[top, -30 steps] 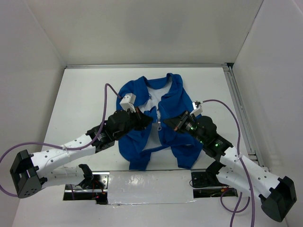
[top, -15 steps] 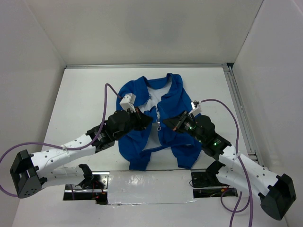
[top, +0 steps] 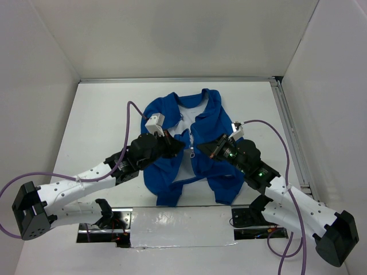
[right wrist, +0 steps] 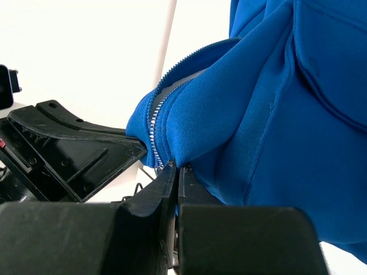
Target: Zip up the jacket
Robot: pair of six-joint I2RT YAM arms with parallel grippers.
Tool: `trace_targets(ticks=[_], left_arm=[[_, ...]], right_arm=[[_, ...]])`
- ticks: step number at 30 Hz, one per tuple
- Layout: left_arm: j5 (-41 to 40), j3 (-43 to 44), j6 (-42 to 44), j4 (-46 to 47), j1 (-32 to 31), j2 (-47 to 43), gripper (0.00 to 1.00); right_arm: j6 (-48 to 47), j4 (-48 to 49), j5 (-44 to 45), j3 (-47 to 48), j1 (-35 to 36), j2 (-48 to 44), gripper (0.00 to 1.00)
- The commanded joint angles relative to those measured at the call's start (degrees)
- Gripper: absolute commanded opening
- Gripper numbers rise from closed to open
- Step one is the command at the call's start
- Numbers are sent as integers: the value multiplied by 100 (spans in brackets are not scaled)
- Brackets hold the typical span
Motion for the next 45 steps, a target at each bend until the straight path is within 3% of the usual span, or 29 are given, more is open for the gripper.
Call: trace_targets(ticks=[1, 17, 24, 30, 45], left_arm=[[-29, 232, -104, 206, -36, -32, 0], [-108, 241, -78, 65, -141, -75, 0], [-309, 74, 18, 266, -273, -216, 0], [-599, 118, 352, 372, -413, -137, 0], [-1409, 469, 599, 522, -484, 320, 0]], right_arm=[[-36, 455, -119, 262, -12, -7, 0], [271, 833, 73, 112, -12, 99, 0], [245, -412, 512, 709, 15, 362, 0], [157, -941, 286, 1070, 102, 696, 0], [368, -1171, 179, 780, 226, 266, 0]])
